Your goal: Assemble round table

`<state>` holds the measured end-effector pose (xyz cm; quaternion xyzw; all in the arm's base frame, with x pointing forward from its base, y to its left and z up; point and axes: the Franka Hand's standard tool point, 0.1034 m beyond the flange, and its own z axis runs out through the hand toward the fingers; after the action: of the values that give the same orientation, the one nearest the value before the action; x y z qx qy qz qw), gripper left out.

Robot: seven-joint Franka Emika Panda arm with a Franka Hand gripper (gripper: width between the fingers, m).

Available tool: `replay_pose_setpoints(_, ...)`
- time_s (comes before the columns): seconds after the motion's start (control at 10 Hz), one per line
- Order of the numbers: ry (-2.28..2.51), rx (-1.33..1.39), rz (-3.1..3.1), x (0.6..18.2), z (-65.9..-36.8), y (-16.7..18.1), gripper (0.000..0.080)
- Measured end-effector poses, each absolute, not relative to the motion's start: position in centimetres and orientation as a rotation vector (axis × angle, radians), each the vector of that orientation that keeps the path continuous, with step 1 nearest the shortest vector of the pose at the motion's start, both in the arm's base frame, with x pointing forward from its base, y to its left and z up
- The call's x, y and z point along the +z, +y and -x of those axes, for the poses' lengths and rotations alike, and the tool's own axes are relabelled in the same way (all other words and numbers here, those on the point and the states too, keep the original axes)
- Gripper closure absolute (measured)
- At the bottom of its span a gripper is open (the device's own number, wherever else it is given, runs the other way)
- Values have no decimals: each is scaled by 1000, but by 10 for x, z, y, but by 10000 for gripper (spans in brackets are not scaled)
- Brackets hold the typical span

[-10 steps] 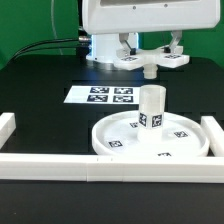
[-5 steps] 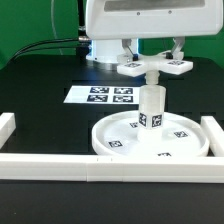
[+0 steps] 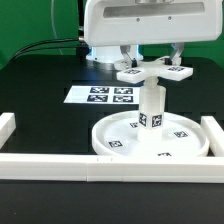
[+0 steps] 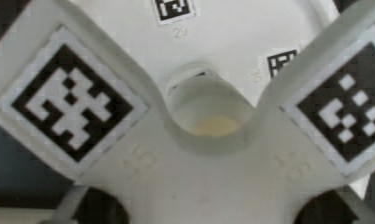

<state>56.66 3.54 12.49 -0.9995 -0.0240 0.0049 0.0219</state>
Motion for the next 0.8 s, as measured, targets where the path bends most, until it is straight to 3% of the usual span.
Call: replay_pose_setpoints(0.8, -52, -21, 3094, 127, -562, 31, 354)
